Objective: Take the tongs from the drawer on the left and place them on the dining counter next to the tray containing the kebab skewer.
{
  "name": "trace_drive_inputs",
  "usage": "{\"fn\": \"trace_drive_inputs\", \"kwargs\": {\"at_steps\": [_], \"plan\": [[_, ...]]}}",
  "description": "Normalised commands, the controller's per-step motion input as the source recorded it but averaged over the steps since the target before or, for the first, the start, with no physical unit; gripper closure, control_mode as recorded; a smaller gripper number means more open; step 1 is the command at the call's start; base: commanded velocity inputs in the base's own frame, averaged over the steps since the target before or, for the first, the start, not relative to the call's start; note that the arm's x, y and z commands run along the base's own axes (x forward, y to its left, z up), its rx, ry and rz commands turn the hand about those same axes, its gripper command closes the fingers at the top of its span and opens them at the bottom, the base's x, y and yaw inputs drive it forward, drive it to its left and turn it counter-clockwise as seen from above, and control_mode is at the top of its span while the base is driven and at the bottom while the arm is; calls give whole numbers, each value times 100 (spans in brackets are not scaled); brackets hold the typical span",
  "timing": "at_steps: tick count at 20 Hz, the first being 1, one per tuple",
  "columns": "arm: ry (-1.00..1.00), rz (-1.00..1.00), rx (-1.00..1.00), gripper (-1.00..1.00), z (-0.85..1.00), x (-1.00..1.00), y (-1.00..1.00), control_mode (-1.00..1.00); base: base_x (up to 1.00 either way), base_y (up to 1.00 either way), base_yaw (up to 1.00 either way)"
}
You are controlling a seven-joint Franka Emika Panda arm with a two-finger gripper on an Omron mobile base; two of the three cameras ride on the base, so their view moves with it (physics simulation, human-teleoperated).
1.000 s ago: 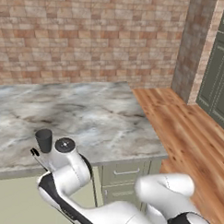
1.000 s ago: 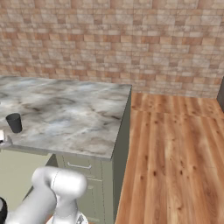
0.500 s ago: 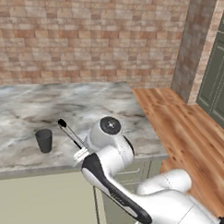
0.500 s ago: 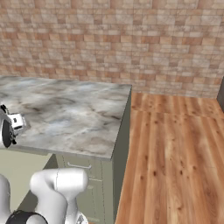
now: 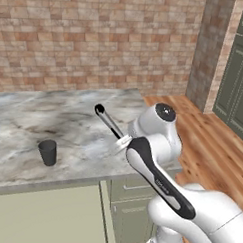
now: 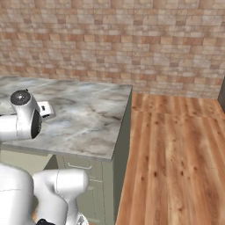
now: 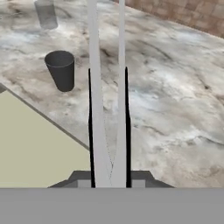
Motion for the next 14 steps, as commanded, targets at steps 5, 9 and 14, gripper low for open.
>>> {"fn": "trace_drive_inputs", "kwargs": {"at_steps": [5,9,14], "plan": [[0,-2,0,100,0,0,3,-100,0,0,0],[0,0,-5,100,-11,-4,-14,100,-3,-19,-1],[0,0,0,100,0,0,0,100,0,-100,-1]]}}
